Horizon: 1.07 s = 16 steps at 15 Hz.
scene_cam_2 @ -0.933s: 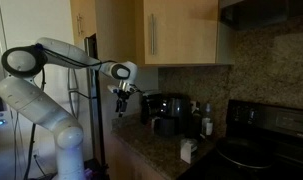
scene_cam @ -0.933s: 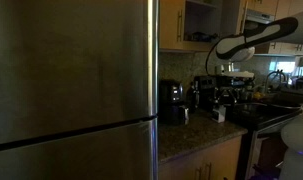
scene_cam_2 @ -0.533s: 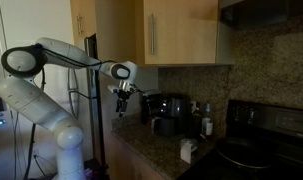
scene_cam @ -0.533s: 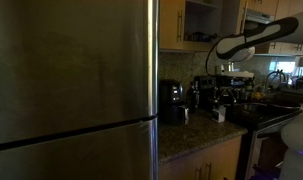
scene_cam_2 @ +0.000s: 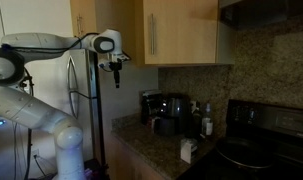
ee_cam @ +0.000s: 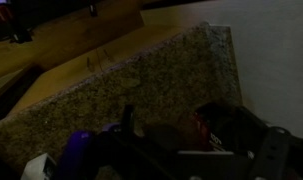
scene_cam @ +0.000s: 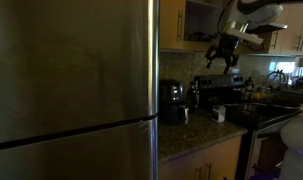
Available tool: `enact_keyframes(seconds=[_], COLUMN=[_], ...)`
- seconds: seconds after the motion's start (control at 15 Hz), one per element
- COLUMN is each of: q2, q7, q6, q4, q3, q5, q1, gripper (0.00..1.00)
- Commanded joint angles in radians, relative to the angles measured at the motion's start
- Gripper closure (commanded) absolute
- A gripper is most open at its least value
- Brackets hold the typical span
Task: Close the cupboard door
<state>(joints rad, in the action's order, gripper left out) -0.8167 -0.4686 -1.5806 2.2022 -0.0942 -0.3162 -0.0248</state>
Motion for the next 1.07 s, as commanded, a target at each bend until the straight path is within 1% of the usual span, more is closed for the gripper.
enact_keyframes(seconds=[0.0,0.13,0.2,0.27,0.4,0.47,0.53,0.6,0.8,1.0], q2=[-0.137,-0.200,-0.166,-0.195,-0.210,-0.190,-0.174,-0.148,-0.107,-0.070], q7=[-0.079,-0.112,-0.069,-0.062,-0.059,-0.058,-0.082,-0.093,-0.082,-0.104], q6=[0.111,0.182,0.135,0.154,0.153,0.126,0.093,0.035,-0.007,-0.033], q4=[-0.081,-0.130,-0.099,-0.111,-0.105,-0.094,-0.116,-0.110,-0.164,-0.209], q3=[0.061,0.129,0.072,0.092,0.086,0.083,0.101,0.135,0.257,0.372], q5=[-0.041,-0.038,-0.039,-0.041,-0.042,-0.033,-0.056,-0.090,-0.116,-0.177], q1=[0.089,0.146,0.133,0.154,0.156,0.169,0.188,0.201,0.239,0.269], gripper=[0.00,0.00,0.00,0.00,0.00,0.00,0.00,0.00,0.00,0.00])
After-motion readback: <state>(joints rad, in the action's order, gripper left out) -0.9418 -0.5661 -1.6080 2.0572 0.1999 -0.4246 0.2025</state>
